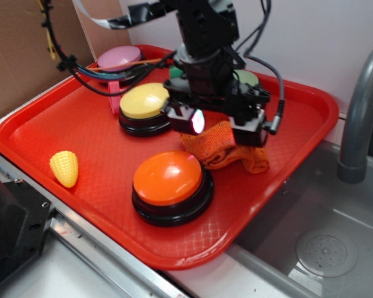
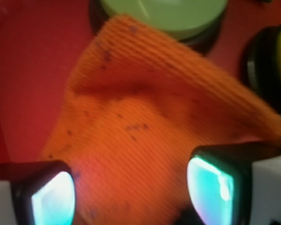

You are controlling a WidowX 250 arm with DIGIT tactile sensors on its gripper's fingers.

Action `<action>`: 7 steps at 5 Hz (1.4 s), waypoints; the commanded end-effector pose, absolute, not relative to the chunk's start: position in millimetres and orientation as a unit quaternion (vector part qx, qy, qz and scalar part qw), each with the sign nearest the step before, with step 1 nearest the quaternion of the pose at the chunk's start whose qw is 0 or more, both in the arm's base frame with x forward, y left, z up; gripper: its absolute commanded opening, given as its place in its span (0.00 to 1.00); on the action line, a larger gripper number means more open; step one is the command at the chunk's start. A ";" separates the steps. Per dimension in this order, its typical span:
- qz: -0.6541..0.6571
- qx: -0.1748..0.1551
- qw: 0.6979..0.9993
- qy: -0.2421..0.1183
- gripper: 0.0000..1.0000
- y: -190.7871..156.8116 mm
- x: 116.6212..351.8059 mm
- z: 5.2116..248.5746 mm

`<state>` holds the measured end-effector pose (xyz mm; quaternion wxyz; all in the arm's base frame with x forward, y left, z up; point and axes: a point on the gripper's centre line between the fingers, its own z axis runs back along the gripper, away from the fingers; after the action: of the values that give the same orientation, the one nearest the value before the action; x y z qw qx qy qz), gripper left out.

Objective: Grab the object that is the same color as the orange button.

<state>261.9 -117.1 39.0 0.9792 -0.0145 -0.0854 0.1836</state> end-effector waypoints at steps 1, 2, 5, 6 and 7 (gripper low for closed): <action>0.173 -0.072 0.976 -0.111 1.00 -124.6 272.2 23.0; 0.143 -0.059 0.982 -0.105 0.00 -121.3 270.3 20.5; 0.093 -0.044 0.991 -0.088 0.00 -115.2 271.6 34.3; 0.057 -0.044 0.994 -0.080 0.00 -108.5 270.1 42.0; -0.038 -0.035 0.998 -0.039 0.00 -91.8 268.2 81.8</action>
<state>252.7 -92.5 57.6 0.9992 -0.0228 -0.0046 -0.0321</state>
